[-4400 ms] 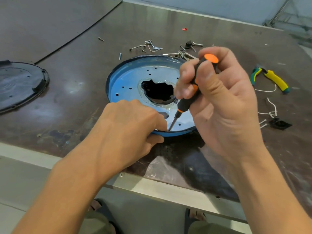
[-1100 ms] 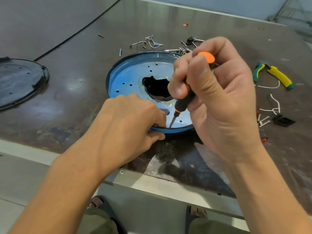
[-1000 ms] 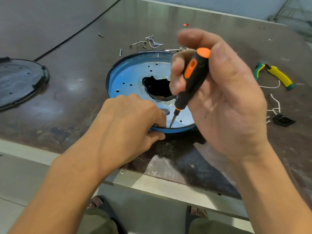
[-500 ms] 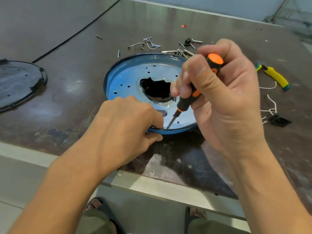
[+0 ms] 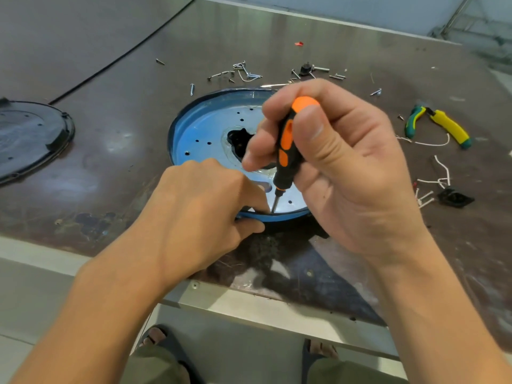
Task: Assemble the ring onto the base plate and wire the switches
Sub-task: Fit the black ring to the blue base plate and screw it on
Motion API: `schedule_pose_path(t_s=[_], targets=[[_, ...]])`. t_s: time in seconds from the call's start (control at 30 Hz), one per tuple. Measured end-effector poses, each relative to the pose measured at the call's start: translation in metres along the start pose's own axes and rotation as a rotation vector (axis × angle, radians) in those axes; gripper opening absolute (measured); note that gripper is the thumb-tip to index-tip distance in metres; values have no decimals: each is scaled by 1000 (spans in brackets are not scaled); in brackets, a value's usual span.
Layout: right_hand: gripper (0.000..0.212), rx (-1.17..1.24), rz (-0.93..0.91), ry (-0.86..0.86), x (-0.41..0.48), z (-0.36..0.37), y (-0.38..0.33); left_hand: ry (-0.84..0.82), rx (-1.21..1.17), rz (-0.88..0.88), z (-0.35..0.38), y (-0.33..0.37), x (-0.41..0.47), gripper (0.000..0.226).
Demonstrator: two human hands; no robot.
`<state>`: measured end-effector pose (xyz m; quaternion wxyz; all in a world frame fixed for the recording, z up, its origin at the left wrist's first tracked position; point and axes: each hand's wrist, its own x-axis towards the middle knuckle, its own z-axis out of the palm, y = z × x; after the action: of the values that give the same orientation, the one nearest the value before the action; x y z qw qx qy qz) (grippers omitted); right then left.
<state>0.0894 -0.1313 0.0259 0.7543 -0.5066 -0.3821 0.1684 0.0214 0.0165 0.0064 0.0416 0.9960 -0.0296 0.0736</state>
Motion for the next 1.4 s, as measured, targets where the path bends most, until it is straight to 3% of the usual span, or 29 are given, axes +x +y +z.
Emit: schedule_pose_path(t_s=[0.43, 0.6, 0.77, 1.03, 1.13, 1.2, 1.27, 1.4], targets=[[2, -10, -57, 185, 2, 5, 3, 6, 40, 78, 3, -4, 1, 30], [33, 100, 43, 91, 4, -5, -2, 10, 40, 85, 3, -4, 2, 29], [13, 41, -35, 116, 1, 5, 2, 19, 55, 108, 4, -5, 2, 30], [17, 36, -64, 287, 4, -1, 1, 22, 47, 123, 4, -4, 2, 30], [4, 77, -25, 235, 5, -4, 0, 15, 44, 125, 3, -5, 1, 33], [26, 123, 24, 184, 5, -5, -2, 18, 31, 117, 3, -5, 1, 33], [33, 113, 35, 125, 3, -7, -3, 22, 20, 111, 1, -3, 1, 31], [8, -32, -42, 96, -1, -3, -1, 1, 15, 112, 0, -2, 1, 28]])
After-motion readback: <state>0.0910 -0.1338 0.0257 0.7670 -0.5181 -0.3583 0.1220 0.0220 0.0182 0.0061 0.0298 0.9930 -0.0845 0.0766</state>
